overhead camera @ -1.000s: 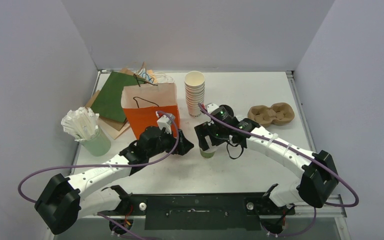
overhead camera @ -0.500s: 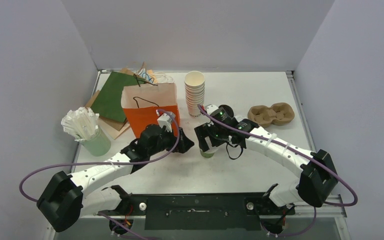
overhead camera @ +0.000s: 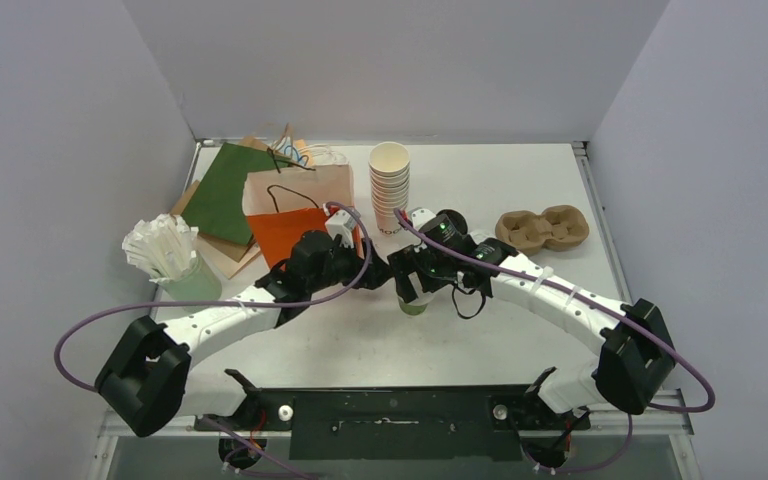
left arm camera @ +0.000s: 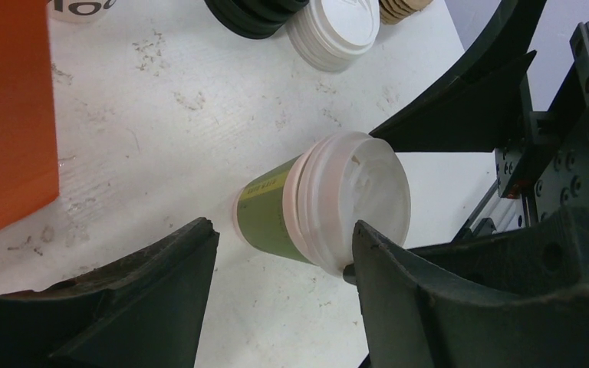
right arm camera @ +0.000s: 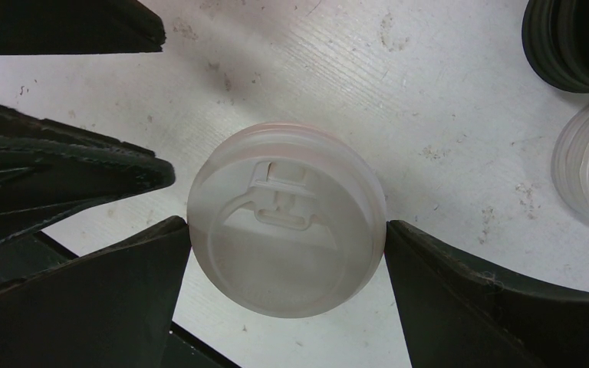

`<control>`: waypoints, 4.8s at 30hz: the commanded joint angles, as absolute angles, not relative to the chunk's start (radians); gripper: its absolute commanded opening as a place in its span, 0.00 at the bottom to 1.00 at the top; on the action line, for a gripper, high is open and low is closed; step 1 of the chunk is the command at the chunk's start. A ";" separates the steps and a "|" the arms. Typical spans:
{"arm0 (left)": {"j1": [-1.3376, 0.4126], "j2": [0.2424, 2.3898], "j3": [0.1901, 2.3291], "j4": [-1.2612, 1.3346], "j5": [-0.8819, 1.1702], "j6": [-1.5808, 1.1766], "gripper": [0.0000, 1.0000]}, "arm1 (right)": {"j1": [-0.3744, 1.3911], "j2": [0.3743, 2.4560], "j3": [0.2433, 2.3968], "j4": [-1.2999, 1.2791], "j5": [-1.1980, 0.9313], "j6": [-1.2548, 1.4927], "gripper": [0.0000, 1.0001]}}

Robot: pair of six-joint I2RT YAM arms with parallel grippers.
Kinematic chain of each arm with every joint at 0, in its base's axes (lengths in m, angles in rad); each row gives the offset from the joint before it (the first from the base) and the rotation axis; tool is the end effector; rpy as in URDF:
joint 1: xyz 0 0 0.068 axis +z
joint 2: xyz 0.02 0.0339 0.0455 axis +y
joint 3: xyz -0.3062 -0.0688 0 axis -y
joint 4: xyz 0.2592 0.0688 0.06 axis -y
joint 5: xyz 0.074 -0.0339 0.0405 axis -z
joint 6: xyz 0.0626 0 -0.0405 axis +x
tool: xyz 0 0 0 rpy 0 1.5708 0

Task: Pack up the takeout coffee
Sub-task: Close the cup lid on the coffee cup.

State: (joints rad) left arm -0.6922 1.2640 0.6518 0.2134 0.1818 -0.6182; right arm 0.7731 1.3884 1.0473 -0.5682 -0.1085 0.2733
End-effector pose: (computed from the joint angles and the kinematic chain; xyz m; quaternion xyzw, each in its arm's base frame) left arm 0.2230 -0.1996 0.2529 0.0809 0.8273 -0.3955 0.3906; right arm 0.2189 0.2231 0.2770 -0.2506 0.9107 0.2064 0.2553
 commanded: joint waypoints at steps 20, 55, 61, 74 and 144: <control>-0.673 1.448 0.736 0.353 0.301 -0.607 0.56 | 0.761 1.361 1.020 -0.498 -0.130 0.259 1.00; -0.716 1.378 0.819 0.245 0.265 -0.572 0.57 | 0.577 1.117 0.909 -0.490 -0.183 0.407 0.52; -0.720 1.335 0.816 0.186 0.248 -0.565 0.52 | 0.573 1.119 0.886 -0.451 -0.236 0.452 0.37; -0.746 1.338 0.785 0.192 0.249 -0.586 0.46 | 0.574 1.141 0.847 -0.389 -0.271 0.491 0.29; -0.769 1.424 0.841 0.113 0.236 -0.539 0.22 | 0.575 1.228 0.870 -0.401 -0.273 0.479 0.19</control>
State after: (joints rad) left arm -0.7635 1.4090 0.8089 0.1036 0.2329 -0.5488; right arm 0.5777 1.2232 0.8566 -0.4278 -0.2779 0.4805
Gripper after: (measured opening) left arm 0.224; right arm 0.196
